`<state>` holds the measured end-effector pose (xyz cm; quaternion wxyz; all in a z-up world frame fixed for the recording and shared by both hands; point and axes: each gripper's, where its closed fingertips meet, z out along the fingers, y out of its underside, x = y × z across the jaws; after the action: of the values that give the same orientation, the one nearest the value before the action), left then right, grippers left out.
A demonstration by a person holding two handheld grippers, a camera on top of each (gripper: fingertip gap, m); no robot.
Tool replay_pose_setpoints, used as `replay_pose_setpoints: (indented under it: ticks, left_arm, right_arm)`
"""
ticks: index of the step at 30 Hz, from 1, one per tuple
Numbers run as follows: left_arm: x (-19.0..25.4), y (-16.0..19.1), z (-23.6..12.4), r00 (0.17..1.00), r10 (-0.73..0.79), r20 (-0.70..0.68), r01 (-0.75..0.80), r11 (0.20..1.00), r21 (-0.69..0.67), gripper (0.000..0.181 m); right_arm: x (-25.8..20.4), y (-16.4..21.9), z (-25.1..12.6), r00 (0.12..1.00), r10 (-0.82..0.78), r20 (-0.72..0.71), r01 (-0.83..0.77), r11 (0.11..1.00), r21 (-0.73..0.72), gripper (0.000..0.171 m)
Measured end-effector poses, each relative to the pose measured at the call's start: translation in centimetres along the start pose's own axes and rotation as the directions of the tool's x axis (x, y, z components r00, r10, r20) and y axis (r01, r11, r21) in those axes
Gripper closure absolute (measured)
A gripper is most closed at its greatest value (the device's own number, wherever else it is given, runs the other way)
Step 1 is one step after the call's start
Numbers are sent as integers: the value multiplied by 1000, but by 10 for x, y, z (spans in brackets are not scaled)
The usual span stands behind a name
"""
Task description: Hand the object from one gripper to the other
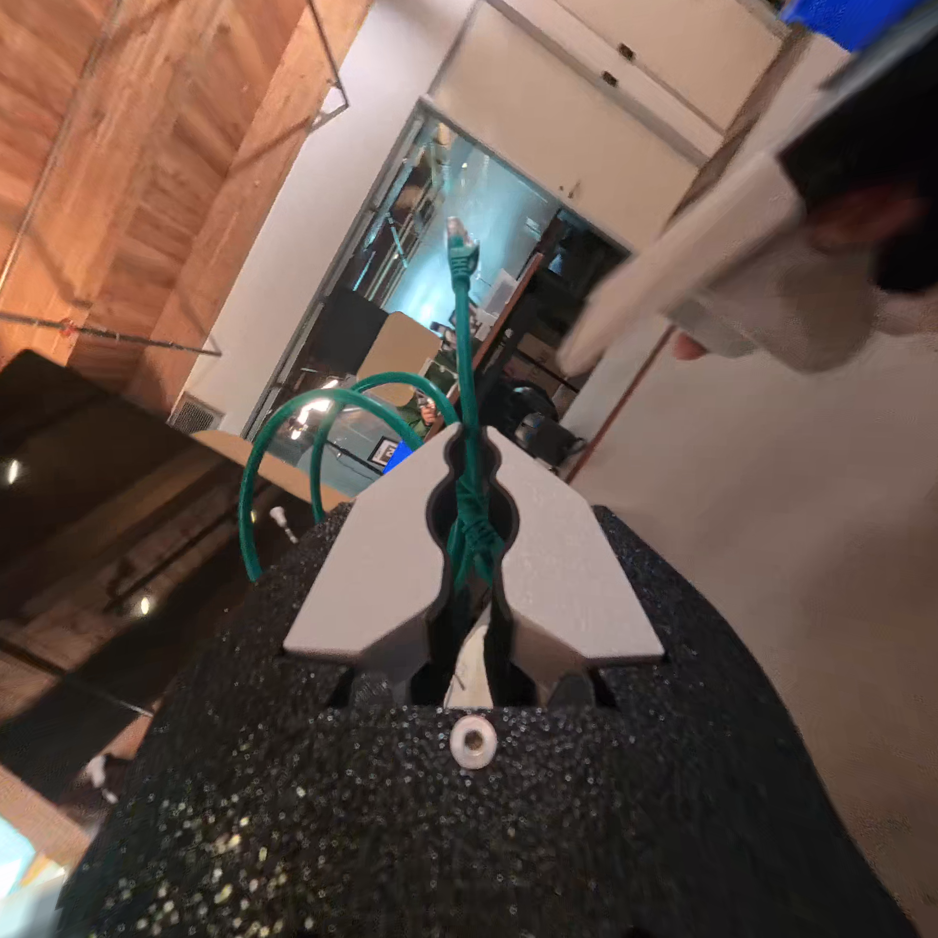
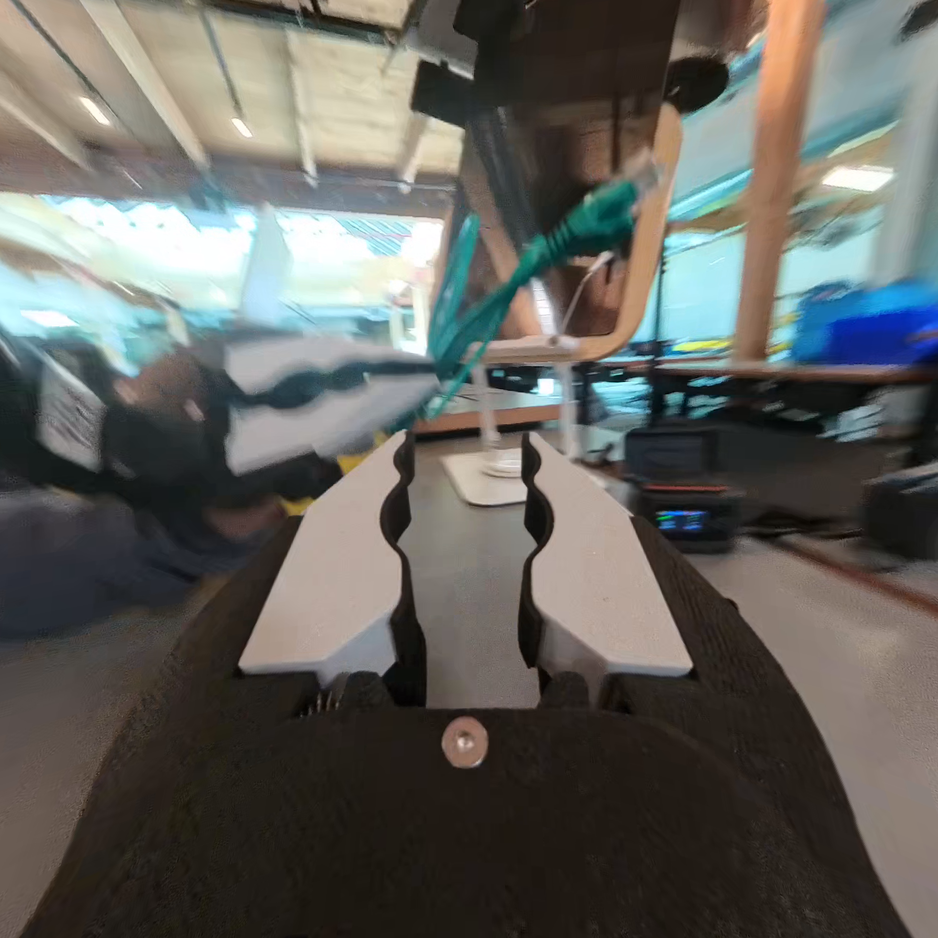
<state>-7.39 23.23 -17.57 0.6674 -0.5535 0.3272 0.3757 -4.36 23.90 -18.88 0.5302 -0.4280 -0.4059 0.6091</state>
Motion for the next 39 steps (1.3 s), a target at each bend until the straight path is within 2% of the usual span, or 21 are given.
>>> replay_pose_setpoints:
  ticks: [4,7,10,12,13,16,19,20,22,24,26,27,28,30,31,35,39]
  left_arm:
    - [40,13,0,982,166,-89,-166,986,10,178]
    - [52,10,-3,966,229,-124,-224,973,53,179]
    - [56,-1,-8,942,319,-100,-309,945,107,181]
    - [59,-10,-11,921,383,-74,-370,918,139,181]
    - [61,-13,-13,917,391,-77,-377,914,148,181]
    - [65,-14,-13,919,384,-92,-368,917,152,181]
    - [61,-6,-10,949,284,-134,-270,956,117,181]
    - [59,-2,-9,963,220,-156,-207,973,99,181]
    - [58,5,-8,971,35,-235,-22,998,58,181]
    - [61,13,-7,923,-189,-334,193,981,-22,181]
    - [71,23,-5,813,-393,-429,360,919,-159,134]
    - [79,27,-4,737,-482,-473,418,876,-241,120]
    - [86,30,-5,664,-552,-505,460,833,-307,116]
    - [98,32,-9,551,-621,-558,489,782,-387,119]
    - [104,35,-10,521,-633,-572,476,772,-421,122]
    - [123,37,-22,461,-613,-642,397,789,-469,132]
    - [135,34,-26,444,-598,-668,351,802,-484,157]
  right_arm:
    - [-8,0,4,928,338,154,-339,940,-19,118]
    - [2,5,8,889,442,117,-441,897,-38,112]
    - [18,10,6,857,514,42,-512,858,-49,114]
    - [28,24,4,833,552,-32,-552,827,-104,117]
    - [27,23,4,824,566,-16,-564,817,-117,121]
    - [28,18,0,837,547,-4,-544,832,-105,145]
    - [34,17,-4,861,507,-32,-508,855,-103,149]
    - [36,15,-6,867,497,-38,-499,862,-96,158]
    - [38,12,-8,879,475,-48,-477,875,-83,171]
    - [39,14,-9,889,454,-55,-457,883,-102,171]
    - [38,15,-9,889,454,-51,-457,883,-106,171]
    - [38,15,-9,887,460,-47,-463,880,-107,171]
    - [37,16,-8,887,459,-48,-461,880,-112,171]
    - [36,18,-8,892,449,-48,-452,883,-124,171]
    - [35,18,-7,893,448,-46,-450,884,-127,171]
    - [34,21,-7,896,442,-42,-443,886,-140,171]
    - [27,19,-5,905,425,-11,-422,894,-151,171]
